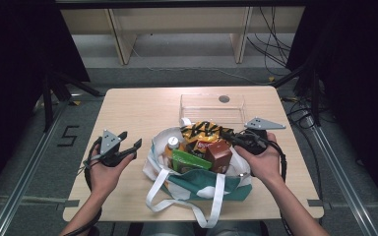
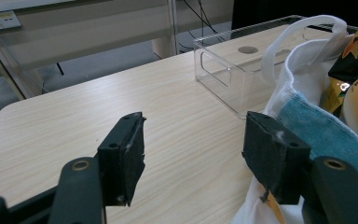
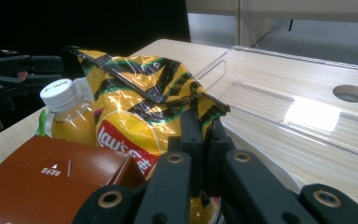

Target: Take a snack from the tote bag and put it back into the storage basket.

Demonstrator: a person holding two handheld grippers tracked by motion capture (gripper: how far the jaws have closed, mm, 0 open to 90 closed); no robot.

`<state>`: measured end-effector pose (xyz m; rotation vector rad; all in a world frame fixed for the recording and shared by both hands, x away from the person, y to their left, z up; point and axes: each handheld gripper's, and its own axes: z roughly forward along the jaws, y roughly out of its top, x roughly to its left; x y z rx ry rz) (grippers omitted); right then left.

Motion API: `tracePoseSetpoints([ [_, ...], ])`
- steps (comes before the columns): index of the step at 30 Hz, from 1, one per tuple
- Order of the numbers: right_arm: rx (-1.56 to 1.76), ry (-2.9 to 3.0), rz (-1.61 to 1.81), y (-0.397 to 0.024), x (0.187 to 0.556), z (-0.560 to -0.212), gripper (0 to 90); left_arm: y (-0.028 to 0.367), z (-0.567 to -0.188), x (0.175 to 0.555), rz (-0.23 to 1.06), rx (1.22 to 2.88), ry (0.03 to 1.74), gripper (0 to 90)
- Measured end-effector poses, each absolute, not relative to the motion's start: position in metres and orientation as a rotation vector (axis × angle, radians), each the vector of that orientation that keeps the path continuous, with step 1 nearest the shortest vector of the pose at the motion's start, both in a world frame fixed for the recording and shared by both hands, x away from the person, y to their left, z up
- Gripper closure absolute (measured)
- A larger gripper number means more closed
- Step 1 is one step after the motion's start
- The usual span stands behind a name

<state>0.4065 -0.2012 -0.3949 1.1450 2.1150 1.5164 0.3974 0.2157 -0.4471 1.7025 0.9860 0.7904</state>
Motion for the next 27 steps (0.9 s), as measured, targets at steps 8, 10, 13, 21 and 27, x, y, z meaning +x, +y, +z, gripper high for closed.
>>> tracePoseSetpoints([
  [8, 1.117, 2.132, 1.529, -0.2, 0.406, -0.393, 90.0, 0.215, -0.448, 0.398, 0.785, 1.701, 0.986, 38.2],
  [10, 1.139, 2.125, 1.536, -0.199, 0.405, -0.392, 90.0, 0.215, -0.447, 0.398, 0.785, 1.7, 0.986, 38.2],
  [13, 1.084, 2.101, 1.537, -0.2, 0.407, -0.392, 90.0, 0.215, -0.447, 0.398, 0.785, 1.699, 0.983, 38.2],
  [21, 1.092, 2.087, 1.565, -0.198, 0.401, -0.386, 90.0, 0.212, -0.448, 0.397, 0.774, 1.699, 0.978, 38.3],
  [27, 1.061, 2.068, 1.579, -0.199, 0.402, -0.378, 90.0, 0.214, -0.448, 0.398, 0.773, 1.692, 0.993, 38.3],
])
